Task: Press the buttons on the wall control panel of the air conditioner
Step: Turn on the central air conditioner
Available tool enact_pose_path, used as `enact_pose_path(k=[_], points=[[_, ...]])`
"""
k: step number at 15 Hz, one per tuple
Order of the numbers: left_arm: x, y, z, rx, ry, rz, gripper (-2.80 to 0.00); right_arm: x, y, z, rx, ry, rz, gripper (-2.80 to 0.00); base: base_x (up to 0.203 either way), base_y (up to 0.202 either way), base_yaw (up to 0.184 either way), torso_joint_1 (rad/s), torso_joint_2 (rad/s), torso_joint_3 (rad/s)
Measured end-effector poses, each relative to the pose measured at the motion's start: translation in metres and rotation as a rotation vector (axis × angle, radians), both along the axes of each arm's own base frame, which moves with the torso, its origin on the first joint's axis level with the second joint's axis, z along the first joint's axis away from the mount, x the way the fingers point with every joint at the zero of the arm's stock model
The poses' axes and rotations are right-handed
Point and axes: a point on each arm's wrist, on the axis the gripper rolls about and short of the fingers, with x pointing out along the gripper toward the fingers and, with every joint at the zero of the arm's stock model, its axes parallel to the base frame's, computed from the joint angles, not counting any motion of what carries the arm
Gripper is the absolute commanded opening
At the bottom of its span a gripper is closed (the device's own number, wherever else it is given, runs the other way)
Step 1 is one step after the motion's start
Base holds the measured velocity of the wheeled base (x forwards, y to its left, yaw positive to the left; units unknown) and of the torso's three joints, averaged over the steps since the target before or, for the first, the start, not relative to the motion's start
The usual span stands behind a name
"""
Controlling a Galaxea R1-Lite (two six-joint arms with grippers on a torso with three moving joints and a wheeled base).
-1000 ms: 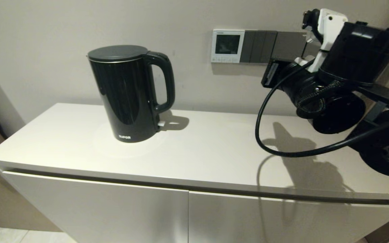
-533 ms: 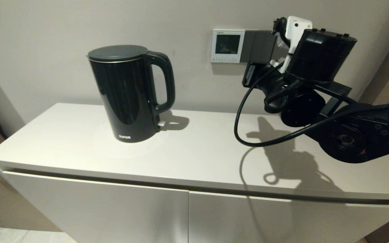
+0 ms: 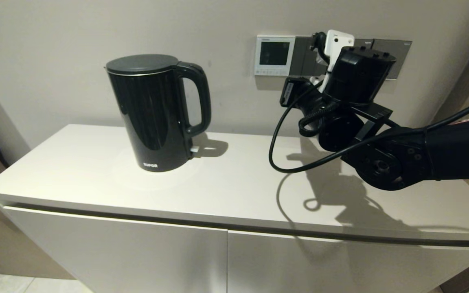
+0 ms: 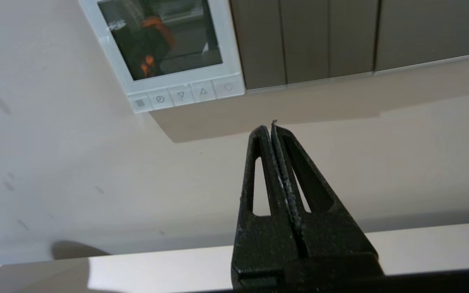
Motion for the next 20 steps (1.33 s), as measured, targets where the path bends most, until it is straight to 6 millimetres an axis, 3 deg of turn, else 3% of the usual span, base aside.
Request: enact_pose_path(k=[9, 20], points=[[0.0, 0.0, 0.0, 0.0, 0.0, 0.0, -2.8, 0.023, 0.0, -0.01, -0.004, -0.004, -0.016, -2.8, 0.0, 0.0, 0.0, 0.0, 0.0, 0.0], [0.0, 0.0, 0.0, 0.0, 0.0, 0.0, -2.8, 0.042, 0.0, -0.003, 0.014, -0.053, -0.007, -2.8, 0.0, 0.0, 0.0, 0.0, 0.0, 0.0]])
